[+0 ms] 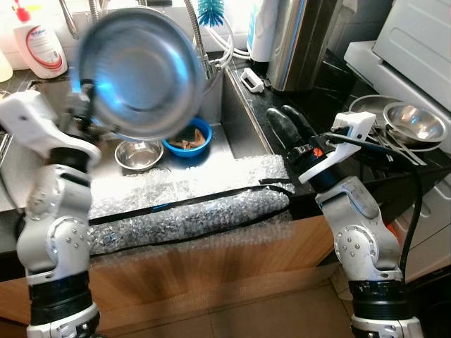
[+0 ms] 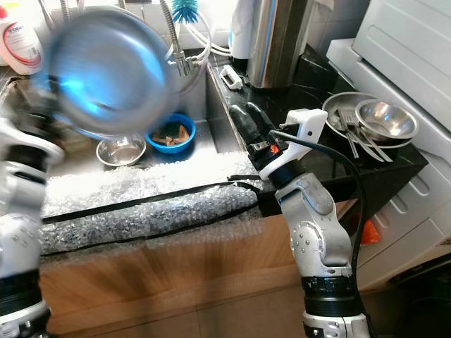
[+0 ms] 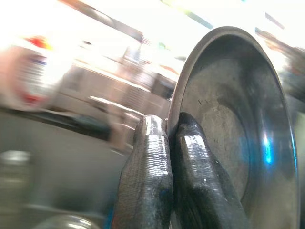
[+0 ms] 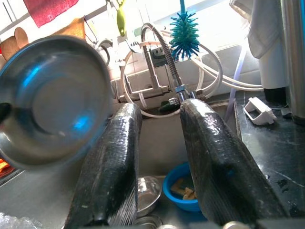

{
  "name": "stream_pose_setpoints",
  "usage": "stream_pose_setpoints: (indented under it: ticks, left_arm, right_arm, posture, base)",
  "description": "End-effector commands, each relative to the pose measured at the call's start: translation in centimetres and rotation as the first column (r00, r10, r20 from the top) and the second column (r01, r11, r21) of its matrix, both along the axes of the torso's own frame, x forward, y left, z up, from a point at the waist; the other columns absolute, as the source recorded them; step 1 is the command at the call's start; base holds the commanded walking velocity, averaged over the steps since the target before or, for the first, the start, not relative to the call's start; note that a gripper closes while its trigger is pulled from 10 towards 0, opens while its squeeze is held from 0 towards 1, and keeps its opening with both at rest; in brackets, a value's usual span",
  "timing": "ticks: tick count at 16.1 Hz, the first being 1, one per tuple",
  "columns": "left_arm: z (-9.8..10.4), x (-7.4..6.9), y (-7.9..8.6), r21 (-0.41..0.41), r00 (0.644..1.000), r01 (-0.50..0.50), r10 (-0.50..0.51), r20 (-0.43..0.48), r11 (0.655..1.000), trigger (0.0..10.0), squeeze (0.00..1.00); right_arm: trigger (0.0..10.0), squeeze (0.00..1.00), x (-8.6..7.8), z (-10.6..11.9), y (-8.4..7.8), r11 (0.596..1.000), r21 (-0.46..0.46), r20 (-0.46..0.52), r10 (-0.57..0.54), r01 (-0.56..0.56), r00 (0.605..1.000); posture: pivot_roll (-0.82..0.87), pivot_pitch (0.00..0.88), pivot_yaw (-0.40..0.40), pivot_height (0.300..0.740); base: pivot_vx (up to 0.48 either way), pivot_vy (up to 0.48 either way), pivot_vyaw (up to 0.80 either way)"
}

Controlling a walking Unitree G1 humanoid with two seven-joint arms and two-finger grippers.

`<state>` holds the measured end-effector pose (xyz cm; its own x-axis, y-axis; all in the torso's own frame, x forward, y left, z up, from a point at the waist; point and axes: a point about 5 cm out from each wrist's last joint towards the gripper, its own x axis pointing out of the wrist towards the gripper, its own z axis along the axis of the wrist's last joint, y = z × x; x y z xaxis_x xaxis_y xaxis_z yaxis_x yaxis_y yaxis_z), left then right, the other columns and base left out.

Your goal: Kitchen organization

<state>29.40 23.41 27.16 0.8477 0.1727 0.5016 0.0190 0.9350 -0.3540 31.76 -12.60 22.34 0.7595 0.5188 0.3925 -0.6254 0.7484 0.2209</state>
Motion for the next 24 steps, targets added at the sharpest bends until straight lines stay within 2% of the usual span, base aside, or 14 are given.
stream_pose_setpoints:
  ticks: [1, 2, 3, 4, 5, 7, 9, 10, 11, 12, 14, 15, 19, 24]
  left_arm:
    - [0.9, -0.4, 1.0, 0.027, 0.995, -0.097, 0.096, 0.038, 0.995, 1.9, 0.00]
    - [0.9, -0.5, 1.4, 0.094, 0.987, -0.162, 0.160, 0.026, 0.982, 10.0, 0.00]
    - [0.4, -0.4, 1.5, 0.247, 0.979, -0.198, 0.206, -0.006, 0.949, 10.0, 0.00]
    - [0.3, -0.3, 1.5, 0.266, 0.978, -0.199, 0.209, -0.010, 0.943, 10.0, 0.00]
    - [0.2, -0.3, 1.6, 0.337, 0.975, -0.206, 0.222, -0.009, 0.919, 10.0, 0.00]
    - [-0.7, -0.1, 2.8, 0.496, 0.958, -0.237, 0.286, -0.024, 0.835, 10.0, 0.00]
    - [-1.6, 0.2, 3.7, 0.546, 0.941, -0.263, 0.337, -0.038, 0.796, 10.0, 0.00]
    - [-2.1, 0.4, 3.8, 0.585, 0.934, -0.261, 0.354, -0.047, 0.768, 10.0, 0.00]
    - [-2.5, 0.5, 3.8, 0.602, 0.932, -0.257, 0.358, -0.052, 0.756, 10.0, 0.00]
    - [-3.1, 0.8, 3.7, 0.605, 0.925, -0.259, 0.374, -0.069, 0.753, 10.0, 0.00]
    - [-4.3, 1.0, 3.6, 0.643, 0.919, -0.243, 0.384, -0.087, 0.726, 10.0, 0.00]
    - [-5.0, 1.2, 3.8, 0.642, 0.911, -0.240, 0.397, -0.110, 0.729, 10.0, 0.00]
    - [-7.1, 1.8, 4.3, 0.639, 0.893, -0.210, 0.411, -0.182, 0.740, 10.0, 0.00]
    - [-8.7, 2.2, 4.9, 0.640, 0.867, -0.188, 0.432, -0.249, 0.745, 10.0, 0.00]
  right_arm:
    - [10.0, 0.00, -0.1, 1.0, -0.2, 1.000, 0.005, 0.043, -0.017, 0.017, 0.999]
    - [10.0, 0.00, -0.1, 1.1, -0.3, 0.999, 0.010, 0.049, -0.031, 0.030, 0.998]
    - [10.0, 0.00, -0.3, 1.4, -0.7, 0.996, -0.013, 0.076, -0.083, 0.085, 0.994]
    - [10.0, 0.00, -0.3, 1.4, -0.9, 0.995, -0.015, 0.080, -0.093, 0.095, 0.992]
    - [10.0, 0.00, -0.5, 1.4, -1.3, 0.991, -0.029, 0.086, -0.126, 0.129, 0.988]
    - [10.0, 0.00, -1.4, 0.6, -3.2, 0.968, -0.110, 0.094, -0.215, 0.225, 0.972]
    - [10.0, 0.00, -2.0, -0.6, -4.0, 0.949, -0.175, 0.087, -0.250, 0.262, 0.964]
    - [10.0, 0.00, -2.3, -1.4, -4.1, 0.935, -0.217, 0.086, -0.269, 0.281, 0.959]
    - [10.0, 0.00, -2.4, -2.0, -4.2, 0.923, -0.242, 0.082, -0.289, 0.300, 0.954]
    - [10.0, 0.00, -2.6, -3.0, -4.2, 0.917, -0.222, 0.037, -0.331, 0.331, 0.943]
    - [10.0, 0.00, -3.3, -4.3, -3.7, 0.906, -0.261, 0.027, -0.339, 0.334, 0.940]
    - [10.0, 0.00, -3.5, -4.7, -3.7, 0.900, -0.269, 0.020, -0.352, 0.344, 0.936]
    - [10.0, 0.00, -3.6, -4.4, -4.5, 0.877, -0.266, 0.039, -0.405, 0.400, 0.914]
    - [10.0, 0.00, -3.4, -4.3, -4.2, 0.877, -0.266, 0.050, -0.403, 0.401, 0.914]
  posture:
    - [0.07, 0.102, -0.037, 0.740]
    - [0.07, 0.102, -0.038, 0.740]
    - [0.07, 0.103, -0.038, 0.740]
    - [0.06, 0.103, -0.038, 0.740]
    - [0.06, 0.104, -0.037, 0.740]
    - [0.05, 0.105, -0.036, 0.740]
    - [0.05, 0.106, -0.034, 0.740]
    - [0.04, 0.105, -0.033, 0.740]
    - [0.04, 0.104, -0.032, 0.740]
    - [0.05, 0.105, -0.032, 0.740]
    - [0.05, 0.104, -0.027, 0.740]
    - [0.04, 0.103, -0.026, 0.740]
    - [0.04, 0.099, -0.023, 0.740]
    - [0.04, 0.081, -0.025, 0.740]
  base:
    - [0.000, 0.000, 0.00]
    - [0.000, 0.000, 0.00]
    - [0.000, 0.000, 0.00]
    - [0.000, 0.000, 0.00]
    - [0.000, 0.000, 0.00]
    - [0.000, 0.000, 0.00]
    - [0.000, 0.000, 0.00]
    - [0.000, 0.000, 0.00]
    - [0.000, 0.000, 0.00]
    - [0.000, 0.000, 0.00]
    - [0.000, 0.000, 0.00]
    - [0.000, 0.000, 0.00]
    - [0.000, 0.000, 0.00]
    - [0.000, 0.000, 0.00]
